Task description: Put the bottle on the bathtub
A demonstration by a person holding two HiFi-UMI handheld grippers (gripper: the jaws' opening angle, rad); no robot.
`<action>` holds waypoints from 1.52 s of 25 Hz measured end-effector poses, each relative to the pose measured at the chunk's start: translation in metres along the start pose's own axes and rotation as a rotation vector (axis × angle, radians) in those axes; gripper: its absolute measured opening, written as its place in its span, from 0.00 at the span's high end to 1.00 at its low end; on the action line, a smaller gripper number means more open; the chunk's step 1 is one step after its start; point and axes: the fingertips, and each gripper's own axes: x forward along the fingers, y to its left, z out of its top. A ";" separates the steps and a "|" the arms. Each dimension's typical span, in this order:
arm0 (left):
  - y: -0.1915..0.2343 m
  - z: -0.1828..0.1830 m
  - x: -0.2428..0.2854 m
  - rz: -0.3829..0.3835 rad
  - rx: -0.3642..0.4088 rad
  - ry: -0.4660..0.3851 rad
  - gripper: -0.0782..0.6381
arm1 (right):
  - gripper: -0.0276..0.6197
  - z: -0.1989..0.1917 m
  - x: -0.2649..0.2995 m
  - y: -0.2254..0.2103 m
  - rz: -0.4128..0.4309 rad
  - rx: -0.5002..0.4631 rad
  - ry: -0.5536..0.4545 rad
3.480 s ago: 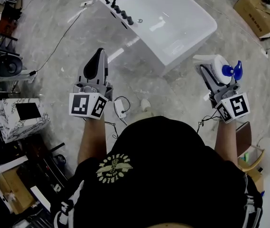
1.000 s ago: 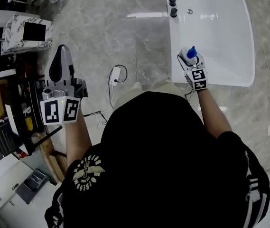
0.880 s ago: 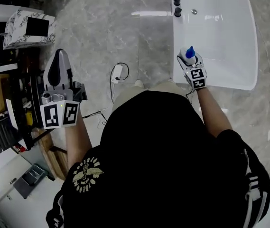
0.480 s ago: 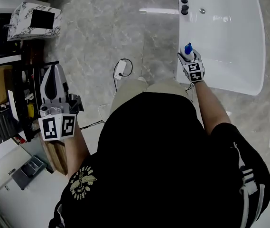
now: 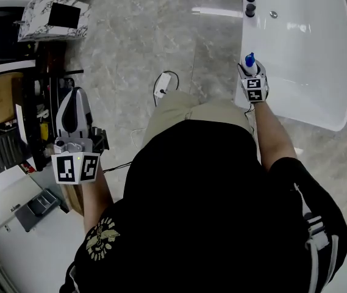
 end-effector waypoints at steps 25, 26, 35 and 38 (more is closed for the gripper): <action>-0.021 0.006 0.040 -0.114 -0.021 -0.028 0.88 | 0.54 -0.031 -0.034 0.011 0.005 -0.072 0.144; -0.020 0.008 0.042 -0.123 -0.027 -0.031 0.88 | 0.54 -0.030 -0.039 0.012 0.008 -0.070 0.150; -0.044 0.016 0.116 -0.372 -0.105 -0.115 0.88 | 0.52 0.001 -0.118 0.008 -0.092 -0.095 0.158; -0.071 0.024 0.144 -0.521 -0.123 -0.155 0.88 | 0.53 0.040 -0.170 0.000 -0.235 -0.036 0.063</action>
